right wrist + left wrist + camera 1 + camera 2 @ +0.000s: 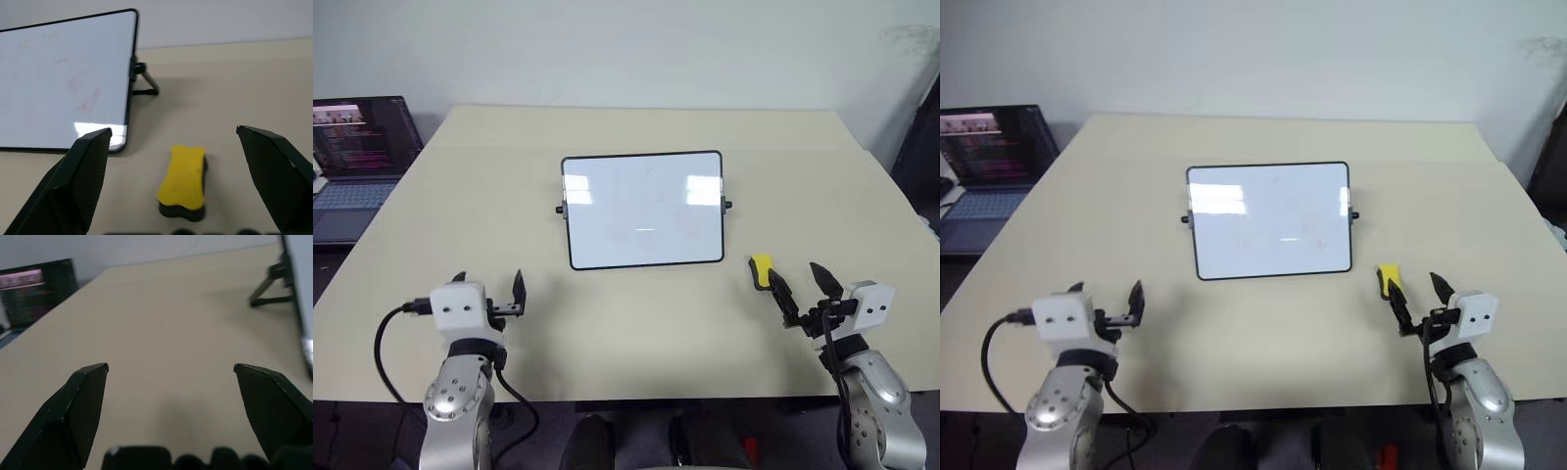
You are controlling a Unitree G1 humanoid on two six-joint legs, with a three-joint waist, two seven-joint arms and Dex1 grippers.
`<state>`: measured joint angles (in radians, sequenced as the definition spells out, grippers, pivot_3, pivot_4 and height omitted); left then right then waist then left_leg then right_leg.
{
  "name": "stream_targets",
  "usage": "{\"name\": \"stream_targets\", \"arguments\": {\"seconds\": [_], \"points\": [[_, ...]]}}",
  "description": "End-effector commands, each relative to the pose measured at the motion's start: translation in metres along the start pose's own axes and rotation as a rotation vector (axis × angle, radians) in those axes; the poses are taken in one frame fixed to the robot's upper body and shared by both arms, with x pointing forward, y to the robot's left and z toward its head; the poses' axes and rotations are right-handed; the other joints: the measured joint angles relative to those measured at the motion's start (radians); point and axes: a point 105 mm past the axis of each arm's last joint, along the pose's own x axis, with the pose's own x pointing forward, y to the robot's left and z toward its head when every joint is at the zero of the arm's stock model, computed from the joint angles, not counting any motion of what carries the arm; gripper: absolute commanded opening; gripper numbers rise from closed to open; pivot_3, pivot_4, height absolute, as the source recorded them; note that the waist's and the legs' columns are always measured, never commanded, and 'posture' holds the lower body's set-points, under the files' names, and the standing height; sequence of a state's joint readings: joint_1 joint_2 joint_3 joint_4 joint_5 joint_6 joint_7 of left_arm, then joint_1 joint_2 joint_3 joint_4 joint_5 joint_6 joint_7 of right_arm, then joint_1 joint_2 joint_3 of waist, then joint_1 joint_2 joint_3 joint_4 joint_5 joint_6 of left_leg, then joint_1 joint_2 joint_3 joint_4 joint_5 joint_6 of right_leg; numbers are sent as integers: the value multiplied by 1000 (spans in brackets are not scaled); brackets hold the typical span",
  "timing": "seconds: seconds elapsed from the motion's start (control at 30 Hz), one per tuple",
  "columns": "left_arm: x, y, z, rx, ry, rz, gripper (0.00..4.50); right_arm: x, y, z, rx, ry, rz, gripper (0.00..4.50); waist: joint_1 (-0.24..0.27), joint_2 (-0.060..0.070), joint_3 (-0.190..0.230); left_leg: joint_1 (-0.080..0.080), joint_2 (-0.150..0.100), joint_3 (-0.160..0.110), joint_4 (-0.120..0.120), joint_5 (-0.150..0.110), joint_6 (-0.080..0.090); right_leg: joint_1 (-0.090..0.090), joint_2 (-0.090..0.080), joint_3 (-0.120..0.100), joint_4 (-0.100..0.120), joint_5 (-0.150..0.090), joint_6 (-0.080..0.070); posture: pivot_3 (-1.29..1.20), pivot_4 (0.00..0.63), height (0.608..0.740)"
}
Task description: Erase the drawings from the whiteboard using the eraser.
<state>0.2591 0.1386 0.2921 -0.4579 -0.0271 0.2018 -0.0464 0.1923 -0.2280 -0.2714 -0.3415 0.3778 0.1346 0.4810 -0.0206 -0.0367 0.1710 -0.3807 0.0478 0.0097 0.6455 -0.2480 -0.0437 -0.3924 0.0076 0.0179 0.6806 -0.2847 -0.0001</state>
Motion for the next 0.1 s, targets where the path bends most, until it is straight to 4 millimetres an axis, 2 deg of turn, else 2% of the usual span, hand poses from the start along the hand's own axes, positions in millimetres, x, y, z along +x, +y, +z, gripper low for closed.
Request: {"name": "stream_targets", "arguments": {"seconds": [0.03,0.1], "points": [[-5,2,4,-7,-30,43,4500,-2,0,-3,2,7,2,4464,5,0,0,0,0,0,0,0,0,1,0,0,0,0,0,0,150,740],[2,1,4,-9,-37,43,4500,4,-5,-2,-9,11,-24,4464,6,0,0,0,0,0,0,0,0,1,-1,0,-1,0,0,0,150,740]]}}
